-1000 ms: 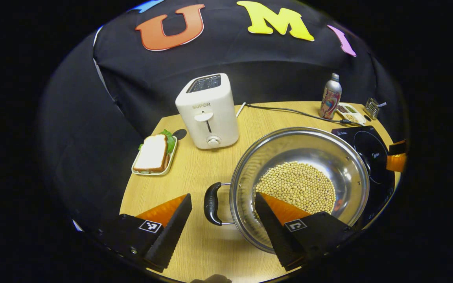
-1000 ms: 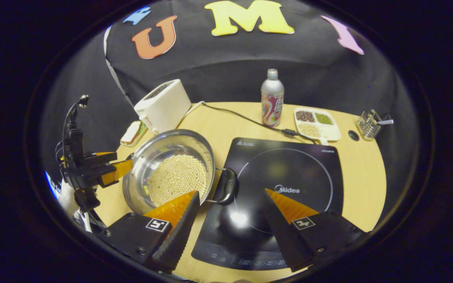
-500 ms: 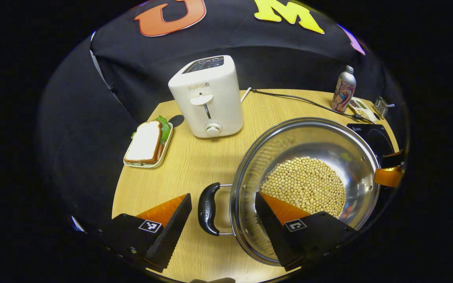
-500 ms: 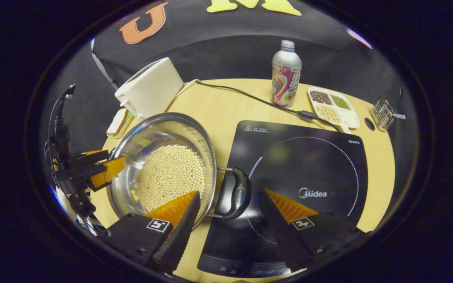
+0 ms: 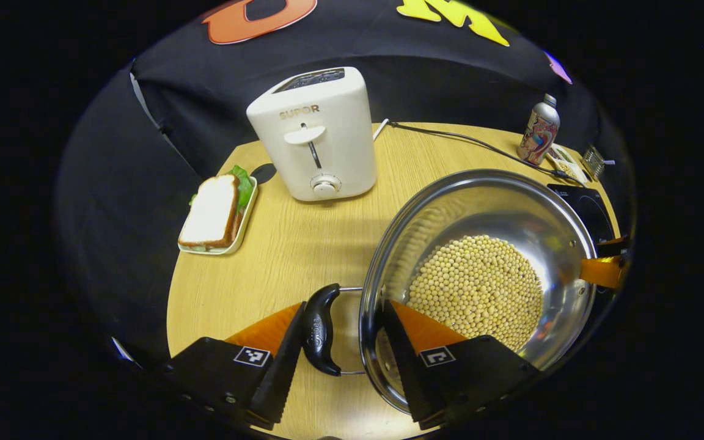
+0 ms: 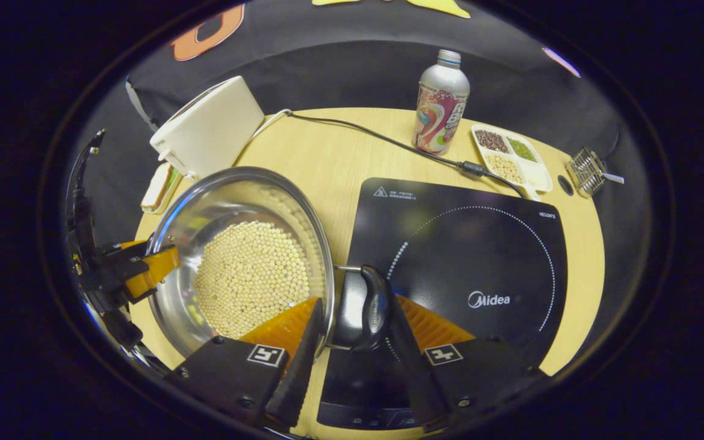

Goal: First push the handle of the pot to place it horizontally, then grasp the pot with both hands and set it on the induction cooktop.

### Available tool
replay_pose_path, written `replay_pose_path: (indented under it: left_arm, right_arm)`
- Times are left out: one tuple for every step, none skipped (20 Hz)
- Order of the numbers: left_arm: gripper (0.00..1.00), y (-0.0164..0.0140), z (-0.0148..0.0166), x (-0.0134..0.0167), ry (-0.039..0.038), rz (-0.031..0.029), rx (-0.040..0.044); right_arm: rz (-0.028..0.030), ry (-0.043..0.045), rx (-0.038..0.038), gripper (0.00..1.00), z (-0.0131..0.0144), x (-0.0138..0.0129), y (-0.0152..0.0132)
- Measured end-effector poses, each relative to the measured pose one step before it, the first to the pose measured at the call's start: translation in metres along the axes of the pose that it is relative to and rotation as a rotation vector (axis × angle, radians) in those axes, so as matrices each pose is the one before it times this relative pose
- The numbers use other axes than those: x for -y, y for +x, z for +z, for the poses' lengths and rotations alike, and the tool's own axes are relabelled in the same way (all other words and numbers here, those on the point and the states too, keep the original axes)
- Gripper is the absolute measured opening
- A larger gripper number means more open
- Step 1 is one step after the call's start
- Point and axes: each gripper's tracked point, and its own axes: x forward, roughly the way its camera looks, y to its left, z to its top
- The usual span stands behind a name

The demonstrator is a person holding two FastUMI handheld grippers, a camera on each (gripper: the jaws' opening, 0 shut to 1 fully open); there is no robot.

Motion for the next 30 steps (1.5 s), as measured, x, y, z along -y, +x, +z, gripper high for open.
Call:
replay_pose_path:
  left_arm:
    - [0.72,0.00064,-0.00065,0.00073,-0.01346,-0.01576,-0.00752]
    - [0.70,-0.00131,-0.00032,0.00072,-0.01267,-0.00967,-0.01239]
    - [0.77,0.00091,-0.00201,0.00003,-0.00292,-0.01371,-0.02201]
    - [0.64,-0.00332,0.00123,-0.00025,-0.01332,-0.01221,-0.01175]
    - [0.72,0.00050,-0.00026,0.00090,-0.00321,-0.01240,-0.00612]
    - [0.61,-0.00260,-0.00167,-0.00092,-0.00476,-0.00590,-0.00569]
    - [0.58,-0.00143,-0.00202,0.00003,-0.01406,0.00268,-0.00339]
    - [0.58,-0.00238,0.00255,-0.00029,0.00590,-0.00080,0.01876]
    - [0.69,-0.00292,0.00014,-0.00214,-0.00134,0.00460,0.00732]
    - [0.58,-0.00458,0.00316,-0.00086,0.00134,0.00435,0.01725]
    - [0.58,-0.00396,0.00188,-0.00150,0.00878,0.00465,0.01136]
    - [0.68,-0.00370,0.00340,-0.00127,0.00171,0.00372,0.01351]
    - [0.58,-0.00510,0.00153,0.00115,0.00182,0.00077,0.00597]
    - [0.58,-0.00513,0.00190,0.00086,0.00652,0.00166,0.00627]
    - [0.58,-0.00404,0.00225,0.00140,0.00522,0.00143,0.00888]
    - [0.65,-0.00503,0.00326,0.00346,0.00210,-0.00141,0.00812]
    - [0.61,-0.00350,0.00219,0.00230,0.00360,-0.00321,0.00405]
    - [0.58,-0.00397,0.00281,0.00233,-0.00117,-0.00483,0.00553]
    - [0.47,-0.00347,0.00229,0.00426,-0.00255,-0.00471,0.00119]
    - [0.47,-0.00271,0.00346,0.00552,0.00044,-0.00486,0.00414]
    - [0.58,-0.00389,0.00411,0.00611,0.00473,-0.00533,0.00684]
    - [0.58,-0.00342,0.00441,0.00647,0.00953,-0.00429,0.00996]
    - [0.58,-0.00329,0.00384,0.00769,0.01146,-0.00511,0.00776]
    - [0.68,-0.00256,0.00350,0.00756,0.00835,-0.00601,0.00741]
    - [0.63,0.00061,0.00009,0.00347,0.00684,-0.00732,0.00375]
    - [0.58,-0.00232,0.00150,0.01021,0.00419,-0.01028,0.00288]
    - [0.58,-0.00144,0.00126,0.01239,0.00718,-0.01121,0.00168]
    - [0.58,-0.00200,0.00149,0.01071,0.00579,-0.01179,-0.00154]
    - [0.58,-0.00043,0.00144,0.01038,0.00902,-0.00922,0.00342]
    - [0.58,-0.00257,0.00244,0.00986,0.01141,-0.00868,0.00409]
  right_arm:
    - [-0.00189,0.01384,-0.00766,0.65,0.00087,0.00060,-0.00004]
    - [0.00654,0.02274,0.00552,0.63,0.00023,-0.00124,0.00111]
    - [0.00778,-0.00323,0.00566,0.62,0.00077,-0.00086,-0.00031]
    - [0.00604,-0.00440,0.01264,0.59,0.00171,0.00035,0.00060]
    - [0.00560,-0.00251,0.00977,0.59,0.00156,0.00084,-0.00036]
    - [0.00964,-0.00379,0.01396,0.57,0.00055,-0.00134,0.00047]
    - [0.00783,-0.01758,0.00950,0.53,0.00091,-0.00113,-0.00062]
    - [0.00358,-0.01056,0.02002,0.55,0.00232,-0.00017,-0.00205]
    - [0.00285,-0.01171,0.01942,0.56,0.00240,-0.00117,-0.00195]
    - [0.00216,-0.01119,0.01391,0.56,0.00189,0.00110,-0.00236]
    - [0.00550,-0.00541,0.00593,0.56,0.00209,-0.00075,-0.00218]
    - [0.00485,0.00067,0.00773,0.53,0.00085,-0.00035,-0.00281]
    - [0.00329,-0.00013,0.00256,0.53,0.00184,0.00025,-0.00216]
    - [0.00368,0.00441,0.00617,0.53,0.00130,0.00109,-0.00371]
    - [0.00142,-0.00041,0.00436,0.53,0.00147,0.00095,-0.00379]
    - [-0.00070,-0.00051,0.00957,0.53,0.00203,0.00159,-0.00572]
    - [-0.00100,0.00035,0.00758,0.53,0.00178,0.00161,-0.00507]
    - [-0.00305,0.00064,0.00671,0.53,0.00107,0.00262,-0.00560]
    - [-0.00409,-0.00004,0.00746,0.53,0.00204,0.00329,-0.00618]
    - [-0.00442,0.00299,0.01190,0.53,0.00223,0.00470,-0.00654]
    - [-0.00440,-0.00025,0.01034,0.53,0.00224,0.00575,-0.00512]
    - [-0.00319,0.00796,0.00904,0.56,0.00057,0.00603,-0.00584]
    - [-0.00477,0.01173,0.00702,0.56,0.00079,0.00714,-0.00507]
    - [-0.00702,0.01150,0.00222,0.53,-0.00073,0.00710,-0.00620]
    - [-0.00744,0.00683,0.00685,0.53,-0.00110,0.00796,-0.00387]
    - [-0.00912,0.00742,0.00768,0.53,-0.00129,0.00935,-0.00504]
    - [-0.00788,0.00701,0.00308,0.53,-0.00277,0.00871,-0.00561]
    - [-0.00902,0.01119,0.00725,0.53,-0.00122,0.00877,-0.00529]
    - [-0.00801,0.01111,0.00312,0.53,-0.00227,0.00913,-0.00413]
    - [-0.00782,0.00684,0.00257,0.53,-0.00313,0.01036,-0.00523]
